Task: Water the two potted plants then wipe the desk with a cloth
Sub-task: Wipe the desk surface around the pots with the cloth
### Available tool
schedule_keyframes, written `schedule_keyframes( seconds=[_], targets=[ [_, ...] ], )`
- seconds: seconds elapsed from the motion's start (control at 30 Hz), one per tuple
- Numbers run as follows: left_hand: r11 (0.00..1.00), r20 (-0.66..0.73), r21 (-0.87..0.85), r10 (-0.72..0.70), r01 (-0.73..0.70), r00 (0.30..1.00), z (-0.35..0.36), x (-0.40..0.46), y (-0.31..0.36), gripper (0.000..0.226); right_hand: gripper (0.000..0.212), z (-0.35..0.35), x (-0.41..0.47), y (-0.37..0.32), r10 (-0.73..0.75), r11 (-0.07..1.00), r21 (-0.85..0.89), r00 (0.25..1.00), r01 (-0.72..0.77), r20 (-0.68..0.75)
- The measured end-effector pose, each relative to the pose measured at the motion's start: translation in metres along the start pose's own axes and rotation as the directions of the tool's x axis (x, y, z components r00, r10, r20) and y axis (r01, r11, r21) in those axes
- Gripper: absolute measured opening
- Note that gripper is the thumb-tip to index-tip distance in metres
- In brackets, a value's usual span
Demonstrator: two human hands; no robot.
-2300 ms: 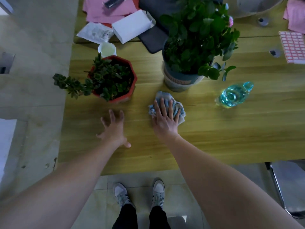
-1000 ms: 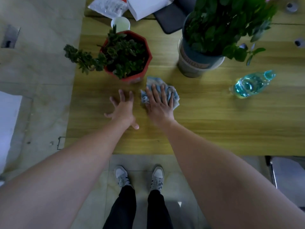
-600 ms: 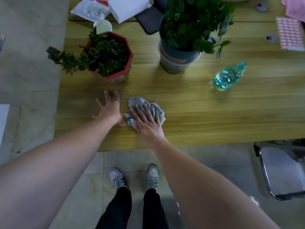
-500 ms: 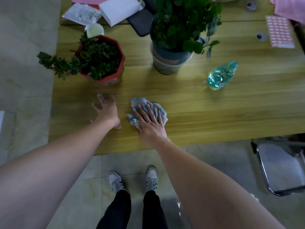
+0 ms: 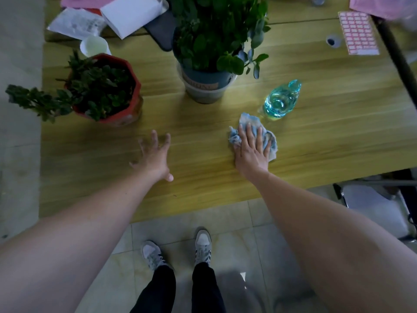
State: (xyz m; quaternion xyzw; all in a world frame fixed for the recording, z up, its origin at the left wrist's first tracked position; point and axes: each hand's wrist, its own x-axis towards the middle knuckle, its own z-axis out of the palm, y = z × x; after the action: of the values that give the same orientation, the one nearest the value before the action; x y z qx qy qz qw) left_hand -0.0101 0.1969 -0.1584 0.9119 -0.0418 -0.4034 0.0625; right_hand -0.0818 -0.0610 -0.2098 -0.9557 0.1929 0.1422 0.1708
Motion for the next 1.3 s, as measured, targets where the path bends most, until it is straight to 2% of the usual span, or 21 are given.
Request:
schedule_keyframes(
  seconds=[0.17,0.43,0.73,0.87,1.0,1.3],
  targets=[
    [1.0,-0.014,-0.006,-0.008,0.008,1.0,0.0,0.003,0.003,0.131,0.06,0.005,0.005,0.0,0.039,0.999,0.002,0.997,-0.039,-0.06],
    [0.999,-0.065,-0.024,-0.024,0.023,0.998,0.004,0.0,0.001,0.129,0.061,0.008,0.005,-0.025,0.121,0.993,0.005,0.991,-0.121,-0.062],
    [0.995,-0.193,-0.073,0.048,-0.063,0.98,0.025,-0.015,-0.041,0.114,0.064,0.046,-0.019,-0.11,-0.049,0.999,-0.016,0.998,0.049,-0.043],
    [0.996,-0.206,-0.061,-0.072,0.061,0.976,0.021,-0.023,-0.074,0.124,0.064,0.063,-0.033,-0.151,-0.125,0.992,0.017,0.992,0.125,-0.034],
    [0.983,-0.156,-0.104,-0.168,0.153,0.973,0.009,-0.034,-0.117,0.13,0.064,0.079,-0.046,-0.189,-0.192,0.981,0.025,0.981,0.192,-0.011],
    [0.937,-0.116,-0.215,-0.306,0.277,0.945,0.0,-0.049,-0.193,0.142,0.063,0.107,-0.067,-0.273,-0.315,0.949,-0.011,0.946,0.316,0.075]
  ],
)
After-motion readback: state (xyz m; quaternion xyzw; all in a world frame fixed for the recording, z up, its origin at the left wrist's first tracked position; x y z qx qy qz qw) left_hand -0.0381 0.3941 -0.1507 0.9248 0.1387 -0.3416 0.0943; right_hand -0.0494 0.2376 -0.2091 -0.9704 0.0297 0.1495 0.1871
